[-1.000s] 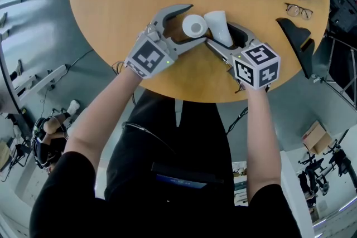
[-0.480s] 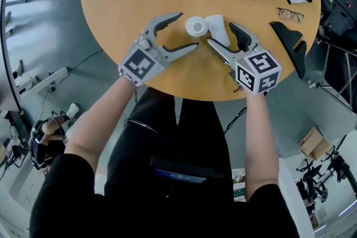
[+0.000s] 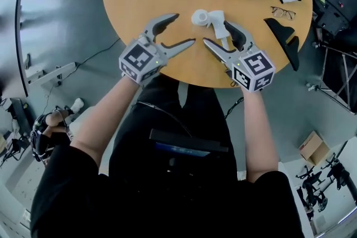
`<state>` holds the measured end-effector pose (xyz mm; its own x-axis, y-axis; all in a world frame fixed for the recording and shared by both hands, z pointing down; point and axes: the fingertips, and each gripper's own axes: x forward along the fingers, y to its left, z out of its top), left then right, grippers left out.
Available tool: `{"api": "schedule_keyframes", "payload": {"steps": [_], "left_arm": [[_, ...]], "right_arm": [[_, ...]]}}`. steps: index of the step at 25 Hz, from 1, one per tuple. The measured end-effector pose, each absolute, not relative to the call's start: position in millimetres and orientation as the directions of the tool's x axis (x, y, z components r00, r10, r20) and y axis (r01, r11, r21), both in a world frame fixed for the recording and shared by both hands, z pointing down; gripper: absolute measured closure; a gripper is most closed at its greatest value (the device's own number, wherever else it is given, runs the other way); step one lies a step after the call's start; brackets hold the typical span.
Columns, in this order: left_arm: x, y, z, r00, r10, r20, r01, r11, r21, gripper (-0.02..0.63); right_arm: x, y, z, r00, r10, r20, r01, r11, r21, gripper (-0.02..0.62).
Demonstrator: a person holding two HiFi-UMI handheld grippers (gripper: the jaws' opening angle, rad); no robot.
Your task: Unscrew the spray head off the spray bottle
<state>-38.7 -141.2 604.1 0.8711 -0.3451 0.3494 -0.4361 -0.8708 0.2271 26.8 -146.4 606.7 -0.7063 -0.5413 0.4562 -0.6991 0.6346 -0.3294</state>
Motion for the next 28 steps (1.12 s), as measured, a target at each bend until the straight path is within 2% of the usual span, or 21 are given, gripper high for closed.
{"api": "schedule_keyframes", "payload": {"steps": [7, 9, 10, 13, 16, 19, 20, 22, 23, 25, 28], "left_arm": [[-50, -112, 524, 0.893, -0.350, 0.284, -0.433, -0.841, 0.323, 0.268], [-49, -102, 494, 0.904, -0.339, 0.259, -0.412, -0.850, 0.327, 0.293], [-48, -97, 479, 0.910, -0.332, 0.248, -0.401, -0.857, 0.322, 0.324], [-46, -79, 438, 0.924, -0.303, 0.234, -0.366, -0.879, 0.305, 0.353], [-44, -64, 402, 0.938, -0.268, 0.220, -0.326, -0.898, 0.297, 0.411], [-41, -58, 373, 0.941, -0.263, 0.210, -0.316, -0.905, 0.283, 0.471], [-40, -58, 366, 0.940, -0.269, 0.209, -0.321, -0.906, 0.278, 0.480], [-38, -56, 351, 0.939, -0.275, 0.206, -0.323, -0.910, 0.259, 0.508], [-38, -53, 344, 0.940, -0.274, 0.202, -0.320, -0.915, 0.247, 0.535], [-38, -45, 332, 0.945, -0.264, 0.195, -0.306, -0.923, 0.233, 0.589], [-34, -41, 325, 0.945, -0.256, 0.206, -0.298, -0.932, 0.207, 0.604]], "right_arm": [[11, -120, 520, -0.752, -0.555, 0.356, -0.657, 0.677, -0.331, 0.244], [7, -113, 492, -0.757, -0.561, 0.334, -0.650, 0.696, -0.304, 0.245], [5, -108, 478, -0.763, -0.563, 0.318, -0.644, 0.706, -0.293, 0.255], [0, -91, 433, -0.780, -0.568, 0.263, -0.624, 0.738, -0.256, 0.289], [2, -78, 393, -0.775, -0.598, 0.203, -0.631, 0.750, -0.200, 0.373], [6, -68, 363, -0.775, -0.613, 0.151, -0.632, 0.753, -0.183, 0.412], [7, -66, 355, -0.775, -0.616, 0.141, -0.632, 0.755, -0.175, 0.451], [5, -60, 340, -0.771, -0.624, 0.128, -0.637, 0.757, -0.147, 0.576], [2, -56, 333, -0.772, -0.624, 0.120, -0.636, 0.760, -0.137, 0.597], [-4, -48, 321, -0.784, -0.611, 0.106, -0.620, 0.772, -0.139, 0.598], [-9, -44, 314, -0.798, -0.591, 0.118, -0.602, 0.787, -0.131, 0.598]]}}
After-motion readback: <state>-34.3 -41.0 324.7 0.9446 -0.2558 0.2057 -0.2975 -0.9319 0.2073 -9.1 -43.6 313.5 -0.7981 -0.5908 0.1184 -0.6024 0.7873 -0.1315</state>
